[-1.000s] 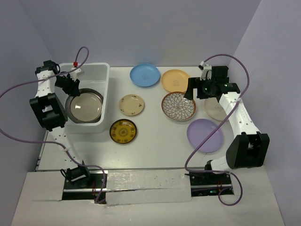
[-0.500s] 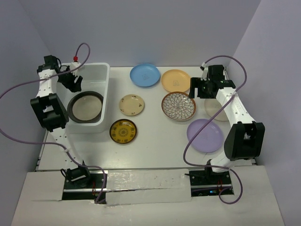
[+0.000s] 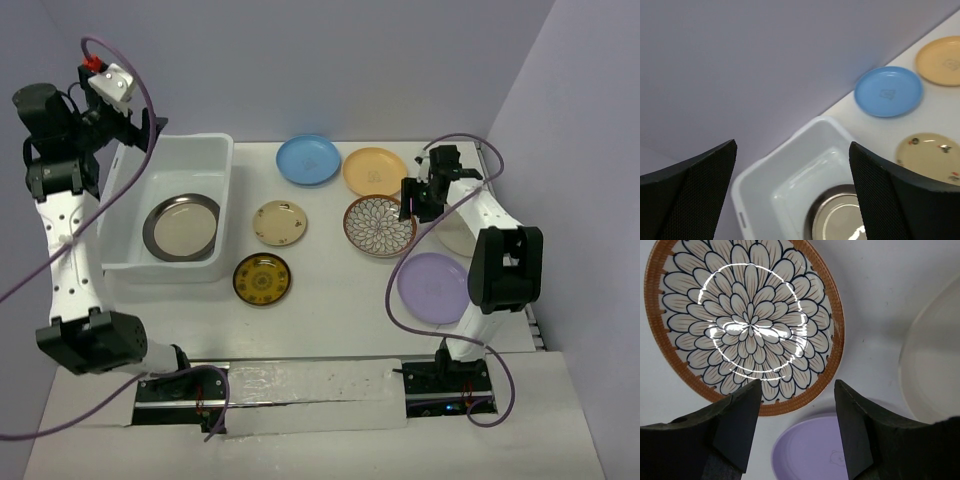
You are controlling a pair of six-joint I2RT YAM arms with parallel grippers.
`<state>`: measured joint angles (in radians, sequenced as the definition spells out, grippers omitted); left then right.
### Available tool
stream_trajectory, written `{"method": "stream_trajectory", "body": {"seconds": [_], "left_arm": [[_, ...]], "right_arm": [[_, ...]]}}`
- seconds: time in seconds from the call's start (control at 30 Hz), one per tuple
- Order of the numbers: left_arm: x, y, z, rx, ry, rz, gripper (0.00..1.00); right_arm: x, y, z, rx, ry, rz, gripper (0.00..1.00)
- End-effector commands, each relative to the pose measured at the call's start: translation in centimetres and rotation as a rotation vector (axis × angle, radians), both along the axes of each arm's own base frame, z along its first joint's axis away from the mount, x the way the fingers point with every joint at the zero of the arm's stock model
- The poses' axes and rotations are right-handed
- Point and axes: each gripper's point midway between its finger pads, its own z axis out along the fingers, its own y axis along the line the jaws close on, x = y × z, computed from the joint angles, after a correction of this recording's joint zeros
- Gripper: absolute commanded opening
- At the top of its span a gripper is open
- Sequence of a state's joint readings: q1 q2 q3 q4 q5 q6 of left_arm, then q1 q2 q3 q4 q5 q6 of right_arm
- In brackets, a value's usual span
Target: Place the plates into the plastic bin on the countertop
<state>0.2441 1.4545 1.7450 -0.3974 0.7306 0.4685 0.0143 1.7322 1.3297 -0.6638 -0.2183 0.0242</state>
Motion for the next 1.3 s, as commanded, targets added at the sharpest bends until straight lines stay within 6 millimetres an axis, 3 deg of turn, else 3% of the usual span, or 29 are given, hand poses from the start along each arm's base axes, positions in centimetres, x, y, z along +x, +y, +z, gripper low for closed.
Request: {"method": "stream_trajectory", "body": {"seconds": [0.0,0.07,0.33,0.7,0.93,1.07,1.1,1.23,1.27], "left_arm": [[-1.5,-2.5,-2.4,-0.107,0.071,-0.084,0.99],[-2.0,-2.8,-3.0,-0.115,0.091,-0.090,0.99],[-2.4,-3.1,-5.2,-0.146,0.147,-0.090,0.99],[-2.5,-3.9,-6.1,-0.196,0.190,-0.122,0.99],[-3.0,-4.8,-5.9,-0.261,0.221,-0.160,0.99],[-2.8,-5.4,-7.5,-0.321,0.302,-0.190,0.99],[-2.6,-5.5,-7.8,-0.331,0.318,-0.193,0.99],[-2.6,-6.2,-9.9,-0.394,0.423,-0.228,0.98],[-2.7,-6.4,-10.1,-0.395,0.432,-0.233,0.98]], "right_arm": [[2.6,-0.2,0.3,-0.001,-0.051,0.006,0.67],[2.8,-1.5,-0.3,-0.004,-0.042,-0.029,0.67],[2.9,-2.4,-2.1,-0.023,-0.010,-0.053,0.67],[3.6,-0.5,-4.0,0.081,0.035,0.027,0.61],[4.2,-0.1,-5.8,0.162,0.100,0.024,0.46],[4.2,0.4,-6.0,0.255,0.127,0.011,0.37],[4.1,0.4,-6.2,0.263,0.133,0.011,0.33],[3.8,0.8,-5.8,0.311,0.129,0.036,0.00],[3.8,0.9,-5.4,0.318,0.121,0.039,0.00]]}}
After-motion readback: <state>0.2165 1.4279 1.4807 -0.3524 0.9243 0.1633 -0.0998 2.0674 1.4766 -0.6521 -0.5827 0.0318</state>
